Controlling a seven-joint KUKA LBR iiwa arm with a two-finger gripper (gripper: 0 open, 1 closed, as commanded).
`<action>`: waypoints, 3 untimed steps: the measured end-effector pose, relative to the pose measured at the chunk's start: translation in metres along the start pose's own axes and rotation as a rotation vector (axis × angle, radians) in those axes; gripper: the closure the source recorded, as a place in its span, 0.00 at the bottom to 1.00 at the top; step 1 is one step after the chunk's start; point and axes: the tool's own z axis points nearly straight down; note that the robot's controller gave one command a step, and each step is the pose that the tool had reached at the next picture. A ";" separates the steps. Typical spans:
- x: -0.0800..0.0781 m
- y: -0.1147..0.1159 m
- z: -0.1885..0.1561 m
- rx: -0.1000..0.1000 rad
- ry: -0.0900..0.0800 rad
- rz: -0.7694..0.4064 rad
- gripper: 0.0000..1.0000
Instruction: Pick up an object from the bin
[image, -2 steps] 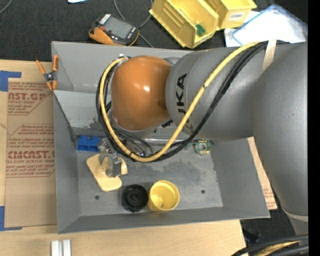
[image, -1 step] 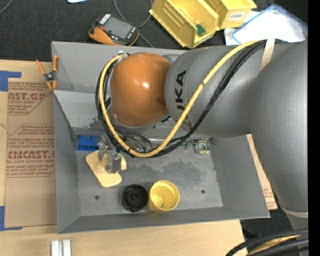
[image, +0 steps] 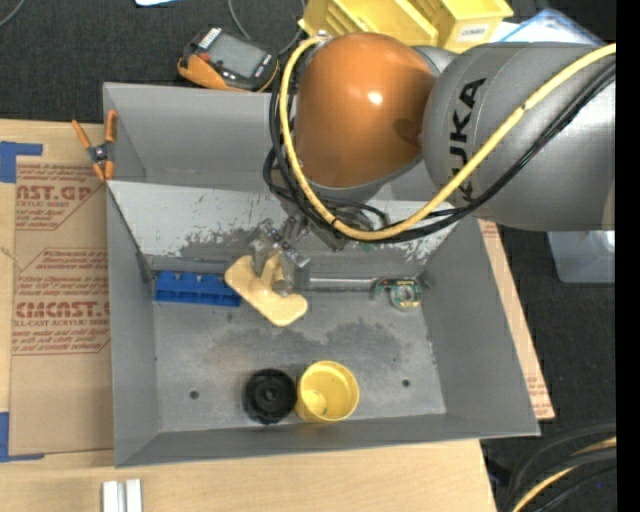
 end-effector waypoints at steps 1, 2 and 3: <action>-0.004 0.017 0.024 -0.001 -0.002 0.037 1.00; 0.036 0.031 -0.007 -0.003 0.002 0.034 1.00; 0.051 -0.026 0.062 -0.006 -0.001 -0.137 1.00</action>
Offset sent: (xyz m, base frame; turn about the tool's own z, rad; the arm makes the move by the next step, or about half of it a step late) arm -0.0592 -0.0060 0.0325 0.0229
